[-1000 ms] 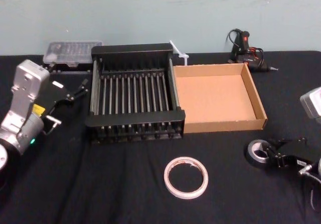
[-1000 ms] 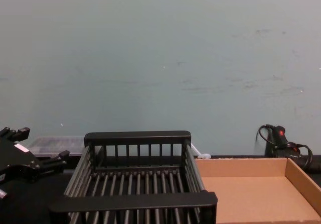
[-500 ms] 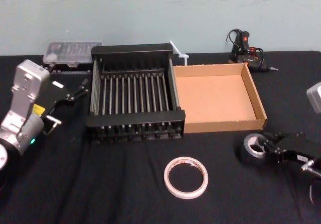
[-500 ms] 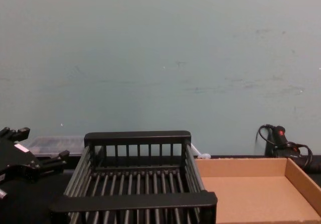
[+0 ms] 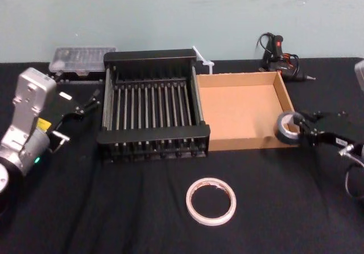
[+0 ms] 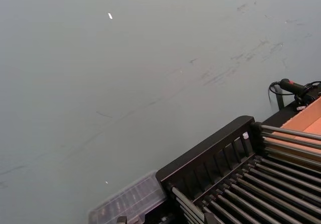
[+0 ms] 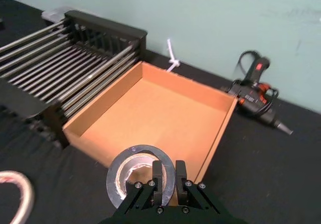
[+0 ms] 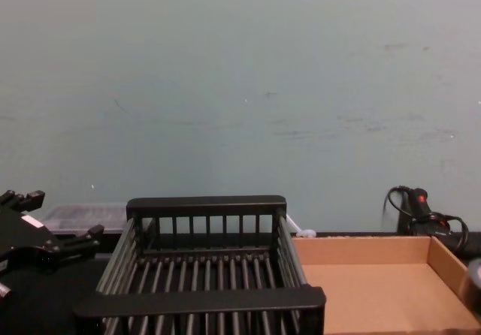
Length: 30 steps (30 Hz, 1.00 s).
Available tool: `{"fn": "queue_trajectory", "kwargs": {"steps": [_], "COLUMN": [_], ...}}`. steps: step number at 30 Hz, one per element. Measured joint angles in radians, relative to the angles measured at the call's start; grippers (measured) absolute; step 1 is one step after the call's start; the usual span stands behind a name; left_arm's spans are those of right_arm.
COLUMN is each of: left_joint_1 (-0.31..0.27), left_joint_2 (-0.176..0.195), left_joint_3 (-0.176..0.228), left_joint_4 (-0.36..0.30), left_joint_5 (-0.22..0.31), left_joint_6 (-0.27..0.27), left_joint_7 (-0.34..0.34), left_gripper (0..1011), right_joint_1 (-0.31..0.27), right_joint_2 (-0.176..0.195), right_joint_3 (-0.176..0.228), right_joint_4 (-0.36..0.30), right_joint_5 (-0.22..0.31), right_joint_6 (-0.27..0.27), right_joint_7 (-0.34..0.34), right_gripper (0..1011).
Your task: Pick up the white tape and place it into the black box , Pick up the silver tape and place it into the brown box.
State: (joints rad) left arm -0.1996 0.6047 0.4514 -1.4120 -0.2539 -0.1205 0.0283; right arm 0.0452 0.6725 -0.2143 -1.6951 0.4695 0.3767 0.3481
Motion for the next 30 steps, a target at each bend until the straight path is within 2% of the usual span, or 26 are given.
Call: {"fn": "queue_trajectory", "kwargs": {"steps": [13, 21, 30], "left_joint_1": [0.0, 0.0, 0.0], "left_joint_2": [0.0, 0.0, 0.0], "left_joint_3": [0.0, 0.0, 0.0], "left_joint_4": [0.0, 0.0, 0.0], "left_joint_5": [0.0, 0.0, 0.0], "left_joint_6": [0.0, 0.0, 0.0], "left_joint_7": [0.0, 0.0, 0.0], "left_gripper": [1001, 1001, 1001], "right_joint_1": [0.131, 0.202, 0.247], "right_joint_2": [-0.066, -0.114, -0.149], "right_joint_3": [-0.057, -0.087, -0.107], "right_joint_4": [0.135, 0.22, 0.272], "right_joint_5": [-0.076, -0.11, -0.134], "right_joint_6": [-0.024, -0.038, -0.049], "right_joint_7": [-0.007, 0.015, 0.031], "right_gripper": [158, 158, 158]}}
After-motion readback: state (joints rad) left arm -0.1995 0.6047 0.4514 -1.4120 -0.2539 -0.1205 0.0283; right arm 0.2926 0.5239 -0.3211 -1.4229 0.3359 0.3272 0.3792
